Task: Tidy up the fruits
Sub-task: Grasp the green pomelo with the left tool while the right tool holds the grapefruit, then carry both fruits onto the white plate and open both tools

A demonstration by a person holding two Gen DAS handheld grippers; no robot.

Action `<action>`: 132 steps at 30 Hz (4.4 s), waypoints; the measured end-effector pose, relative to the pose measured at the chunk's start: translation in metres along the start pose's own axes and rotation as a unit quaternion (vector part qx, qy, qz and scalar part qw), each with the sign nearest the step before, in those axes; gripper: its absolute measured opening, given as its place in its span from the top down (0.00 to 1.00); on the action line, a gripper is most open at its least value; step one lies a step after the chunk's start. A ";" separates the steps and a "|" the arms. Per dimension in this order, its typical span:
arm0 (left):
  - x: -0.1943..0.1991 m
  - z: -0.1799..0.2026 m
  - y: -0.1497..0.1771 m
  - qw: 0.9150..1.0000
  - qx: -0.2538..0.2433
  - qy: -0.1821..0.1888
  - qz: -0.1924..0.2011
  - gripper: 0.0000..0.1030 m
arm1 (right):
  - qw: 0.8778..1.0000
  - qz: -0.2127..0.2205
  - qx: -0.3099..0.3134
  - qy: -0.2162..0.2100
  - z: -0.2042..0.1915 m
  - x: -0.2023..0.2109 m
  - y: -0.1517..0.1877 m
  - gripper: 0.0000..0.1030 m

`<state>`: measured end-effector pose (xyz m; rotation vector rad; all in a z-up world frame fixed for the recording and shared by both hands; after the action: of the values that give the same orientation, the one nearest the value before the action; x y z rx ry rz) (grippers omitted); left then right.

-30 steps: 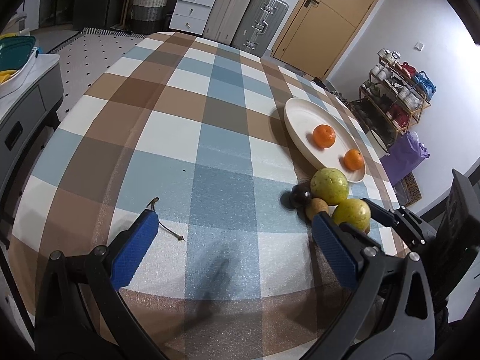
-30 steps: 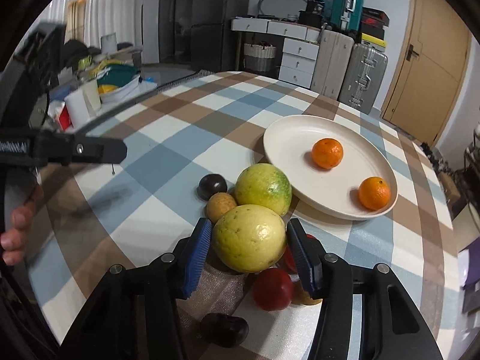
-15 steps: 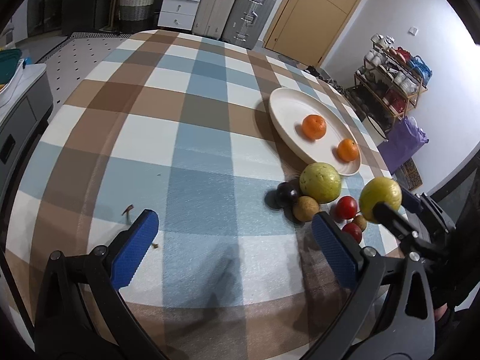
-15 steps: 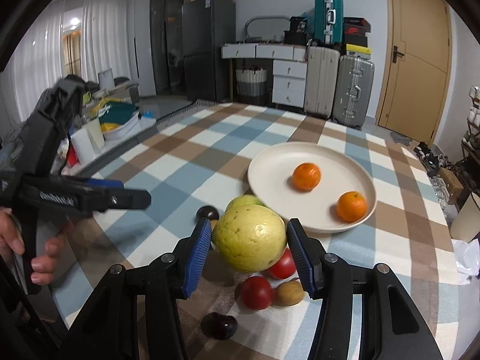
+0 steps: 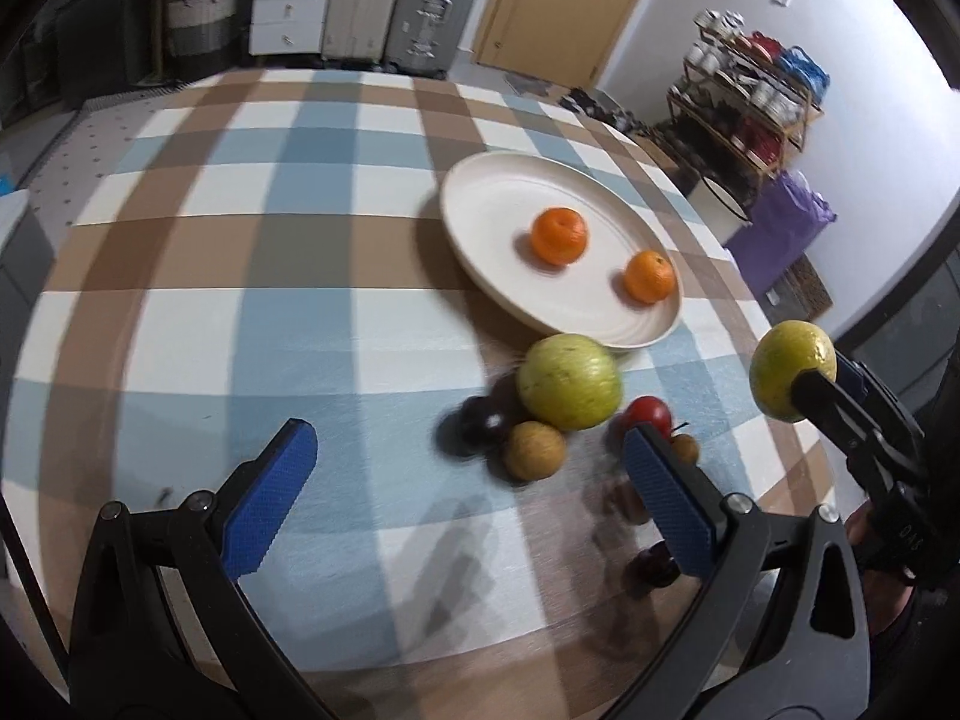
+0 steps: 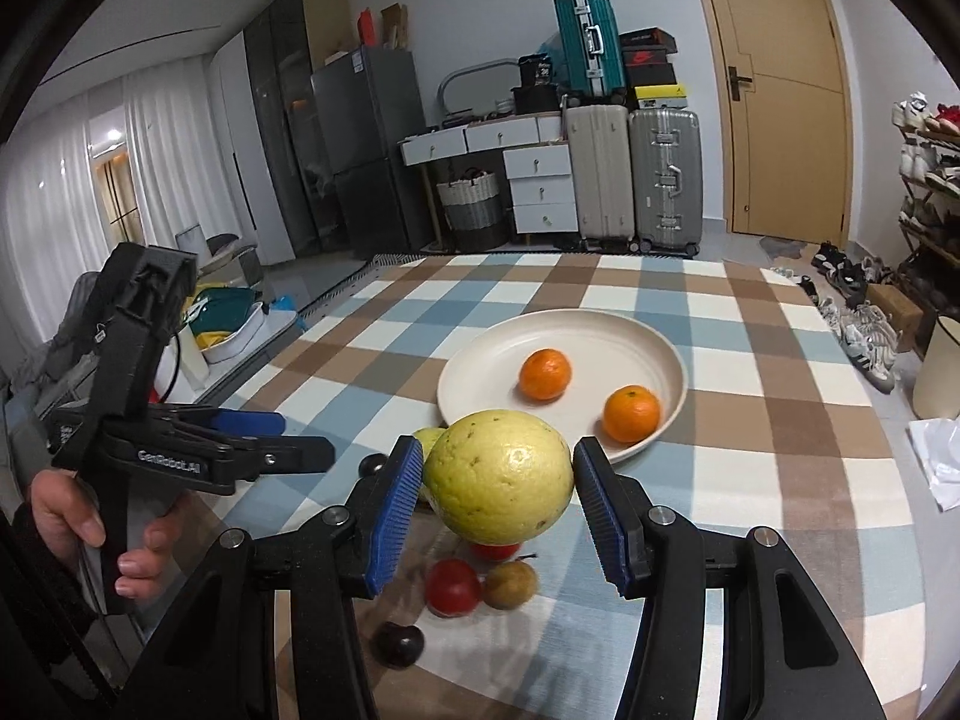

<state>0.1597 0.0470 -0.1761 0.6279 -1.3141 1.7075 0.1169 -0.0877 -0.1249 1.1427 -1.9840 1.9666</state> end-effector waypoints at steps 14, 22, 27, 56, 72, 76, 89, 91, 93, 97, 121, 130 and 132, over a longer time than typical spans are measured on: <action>-0.049 0.040 -0.022 0.997 -0.069 -0.008 -0.042 0.01 | 1.000 0.016 -0.009 -0.006 0.012 0.014 -0.002 0.48; -0.066 0.044 -0.029 0.996 -0.075 -0.010 -0.055 0.01 | 1.000 0.019 -0.020 -0.009 0.022 0.014 0.000 0.48; -0.074 0.045 -0.032 0.995 -0.077 -0.005 -0.061 0.01 | 0.999 0.019 -0.026 -0.007 0.029 0.012 0.001 0.48; -0.069 0.062 -0.023 0.990 -0.108 0.034 -0.088 0.50 | 0.999 0.025 -0.029 -0.012 0.036 0.009 0.001 0.48; -0.026 0.076 -0.051 0.990 -0.109 0.062 -0.060 0.50 | 0.997 0.019 -0.066 -0.046 0.042 -0.006 -0.018 0.48; -0.022 0.072 -0.067 0.992 -0.101 0.062 -0.050 0.50 | 0.995 0.016 -0.085 -0.058 0.044 -0.012 -0.024 0.48; -0.039 0.057 -0.128 0.994 -0.081 0.057 -0.043 0.50 | 0.992 0.001 -0.096 -0.084 0.048 -0.045 -0.061 0.48; -0.044 0.055 -0.138 0.994 -0.078 0.057 -0.043 0.50 | 0.992 -0.001 -0.098 -0.082 0.050 -0.050 -0.067 0.48; -0.050 0.053 -0.148 0.995 -0.075 0.056 -0.043 0.50 | 0.991 -0.002 -0.102 -0.083 0.053 -0.056 -0.073 0.48; -0.063 0.048 -0.164 0.995 -0.071 0.053 -0.044 0.50 | 0.991 -0.005 -0.102 -0.084 0.057 -0.069 -0.082 0.48; -0.142 0.062 -0.194 0.990 -0.081 0.091 -0.067 0.50 | 0.993 -0.054 -0.099 -0.038 0.088 -0.131 -0.069 0.48; -0.132 0.078 -0.195 0.988 -0.100 0.105 -0.058 0.50 | 0.994 -0.046 -0.091 -0.042 0.087 -0.122 -0.068 0.38; -0.125 0.079 -0.197 0.989 -0.103 0.098 -0.051 0.50 | 0.995 -0.037 -0.083 -0.039 0.085 -0.115 -0.069 0.38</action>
<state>0.3821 -0.0557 -0.1523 0.3899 -1.2749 1.4879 0.2732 -0.1075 -0.1480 1.2504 -2.0653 1.7105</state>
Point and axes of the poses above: each gripper's, at about its wrist camera, not at the fingertips, and x roughly against the way its jaws point, z to its right, y to its underside, the point moved 8 cm from there along -x, roughly the way its jaws point, and after that the axes turned 3 degrees about -z, right-handed, at the moved point
